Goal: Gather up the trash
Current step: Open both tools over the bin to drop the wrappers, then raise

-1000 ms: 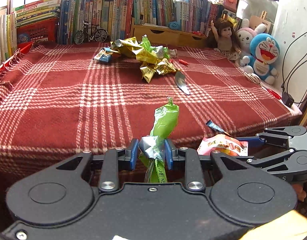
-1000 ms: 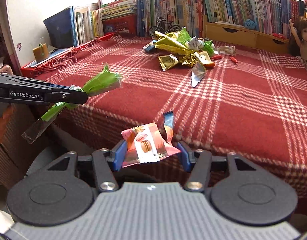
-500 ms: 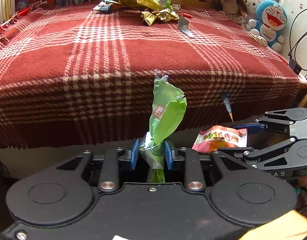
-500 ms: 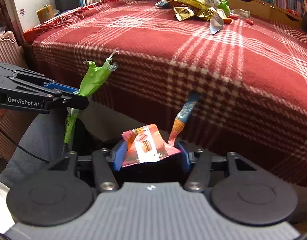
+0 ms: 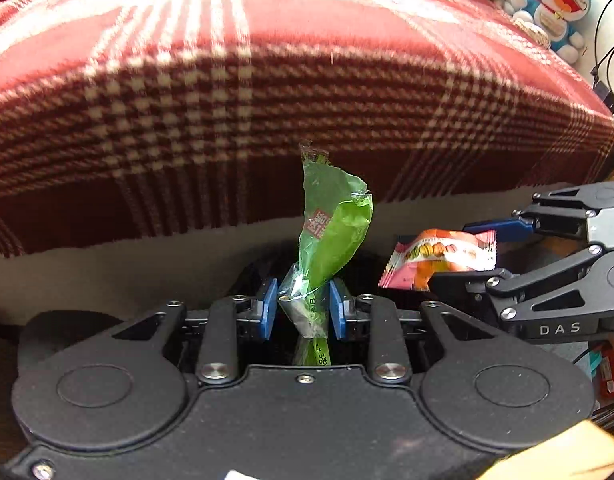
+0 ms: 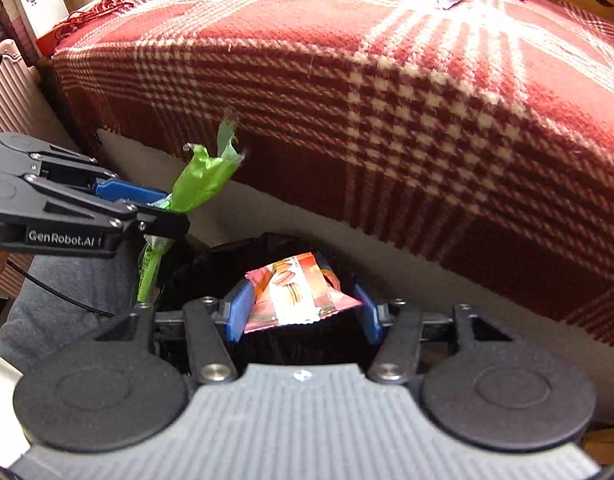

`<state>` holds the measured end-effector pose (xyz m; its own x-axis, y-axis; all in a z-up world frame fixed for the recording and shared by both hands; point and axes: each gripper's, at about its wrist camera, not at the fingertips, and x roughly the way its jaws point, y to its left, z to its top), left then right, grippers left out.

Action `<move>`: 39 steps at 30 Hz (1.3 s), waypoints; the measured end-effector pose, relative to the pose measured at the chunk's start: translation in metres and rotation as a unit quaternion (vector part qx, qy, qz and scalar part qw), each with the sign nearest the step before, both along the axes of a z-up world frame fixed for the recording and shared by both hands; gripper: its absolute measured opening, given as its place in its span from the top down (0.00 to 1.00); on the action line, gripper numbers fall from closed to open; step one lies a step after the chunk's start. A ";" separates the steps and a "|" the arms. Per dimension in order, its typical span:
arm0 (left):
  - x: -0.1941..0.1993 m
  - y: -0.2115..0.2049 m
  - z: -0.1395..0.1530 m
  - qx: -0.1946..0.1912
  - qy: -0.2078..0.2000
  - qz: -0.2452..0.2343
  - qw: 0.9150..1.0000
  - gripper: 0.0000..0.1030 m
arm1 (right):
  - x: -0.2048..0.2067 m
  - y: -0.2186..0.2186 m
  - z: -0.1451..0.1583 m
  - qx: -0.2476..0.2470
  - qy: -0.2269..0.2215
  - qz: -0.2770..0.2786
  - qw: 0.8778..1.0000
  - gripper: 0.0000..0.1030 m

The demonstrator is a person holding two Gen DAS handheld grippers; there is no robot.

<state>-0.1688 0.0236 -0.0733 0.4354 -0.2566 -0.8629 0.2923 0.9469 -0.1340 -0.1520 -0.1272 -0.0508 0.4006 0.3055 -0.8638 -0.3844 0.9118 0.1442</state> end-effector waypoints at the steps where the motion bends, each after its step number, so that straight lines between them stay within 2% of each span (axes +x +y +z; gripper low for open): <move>1: 0.002 -0.001 -0.005 0.001 0.008 0.001 1.000 0.75 | 0.002 0.001 -0.002 -0.001 0.006 0.002 1.000 0.41; 6: 0.015 -0.007 -0.029 0.003 0.050 0.011 0.999 0.75 | 0.020 0.005 -0.019 -0.002 0.045 0.003 0.999 0.39; 9: 0.019 -0.012 -0.038 0.006 0.058 0.013 0.998 0.75 | 0.031 0.008 -0.028 -0.002 0.065 -0.001 0.998 0.37; 17: 0.027 -0.016 -0.052 0.008 0.068 0.013 0.998 0.75 | 0.046 0.014 -0.032 -0.004 0.070 -0.007 0.998 0.33; 21: 0.031 -0.022 -0.057 0.004 0.069 0.017 0.997 0.56 | 0.049 0.016 -0.030 -0.005 0.071 -0.010 0.997 0.28; 27: 0.033 -0.021 -0.051 0.004 0.069 0.018 0.997 0.48 | 0.045 0.011 -0.032 -0.001 0.067 -0.012 0.998 0.26; 33: 0.027 -0.013 -0.039 0.006 0.058 0.017 0.998 0.46 | 0.038 0.004 -0.024 0.000 0.060 -0.014 0.998 0.25; 39: 0.017 -0.011 -0.009 0.006 0.018 0.003 1.000 0.41 | 0.032 -0.001 -0.008 0.001 0.037 -0.015 0.999 0.25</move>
<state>-0.1517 0.0125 -0.0827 0.4054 -0.2436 -0.8811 0.2820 0.9502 -0.1329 -0.1197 -0.1278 -0.0583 0.3445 0.2962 -0.8908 -0.3455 0.9223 0.1731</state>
